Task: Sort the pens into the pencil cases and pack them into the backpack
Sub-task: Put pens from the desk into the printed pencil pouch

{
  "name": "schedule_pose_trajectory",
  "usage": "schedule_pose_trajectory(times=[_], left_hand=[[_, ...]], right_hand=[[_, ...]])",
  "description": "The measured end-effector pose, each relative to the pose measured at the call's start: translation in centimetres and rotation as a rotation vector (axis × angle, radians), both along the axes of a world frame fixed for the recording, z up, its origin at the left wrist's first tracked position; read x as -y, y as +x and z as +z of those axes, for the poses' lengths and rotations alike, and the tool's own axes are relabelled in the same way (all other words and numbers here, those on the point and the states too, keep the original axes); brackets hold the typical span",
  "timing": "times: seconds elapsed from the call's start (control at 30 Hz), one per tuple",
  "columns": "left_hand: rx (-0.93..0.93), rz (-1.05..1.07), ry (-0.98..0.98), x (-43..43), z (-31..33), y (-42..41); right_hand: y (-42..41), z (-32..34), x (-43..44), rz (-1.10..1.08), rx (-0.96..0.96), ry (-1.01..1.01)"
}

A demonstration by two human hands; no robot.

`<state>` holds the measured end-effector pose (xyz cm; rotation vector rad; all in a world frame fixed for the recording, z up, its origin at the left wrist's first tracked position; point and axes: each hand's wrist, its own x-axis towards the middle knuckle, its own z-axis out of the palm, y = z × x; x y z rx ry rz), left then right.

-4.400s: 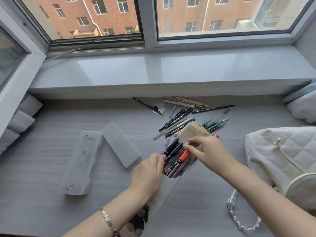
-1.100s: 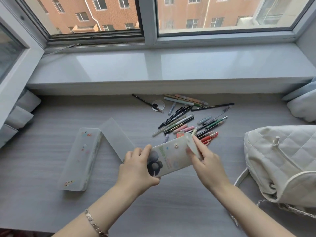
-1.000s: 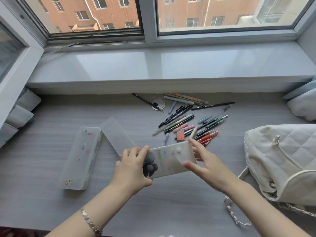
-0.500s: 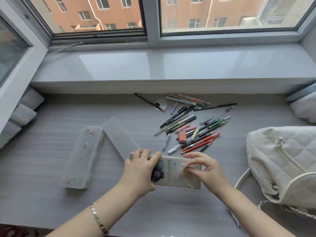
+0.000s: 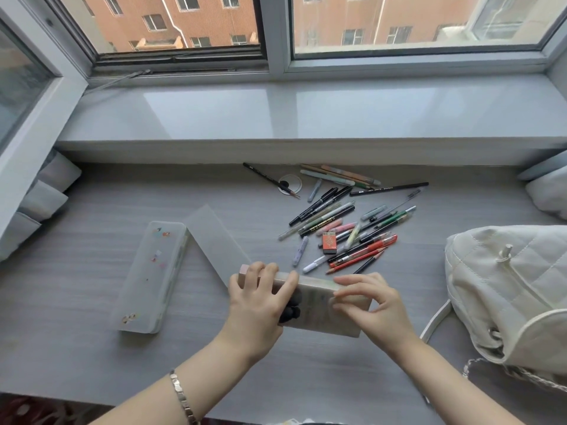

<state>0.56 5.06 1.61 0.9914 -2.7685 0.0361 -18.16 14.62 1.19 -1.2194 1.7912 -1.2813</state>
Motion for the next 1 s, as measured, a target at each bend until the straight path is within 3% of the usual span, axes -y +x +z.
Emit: schedule_pose_trajectory(times=[0.17,0.33,0.47,0.63,0.8,1.0], left_hand=[[-0.127,-0.086,-0.216,0.3,0.5,-0.1],[-0.19,-0.069,-0.286,0.0,0.6,-0.6],[-0.148,-0.055,-0.165,-0.4,0.1,0.1],[-0.093,-0.007,0.074,-1.0,-0.3,1.6],[-0.08,0.145,0.156,0.0,1.1,1.7],[-0.031,0.217,0.203,0.5,1.5,2.1]], right_hand=[[-1.8,1.4,0.7,0.237,0.235,0.329],[-1.6,1.7,0.7,0.226,-0.058,0.245],[-1.5,1.9,0.6,0.224,-0.027,0.234],[-2.3,2.5,1.8,0.386,0.117,0.372],[-1.8,3.3,3.8,0.265,-0.19,0.094],[-1.2,3.7,5.0,0.28,-0.212,0.042]])
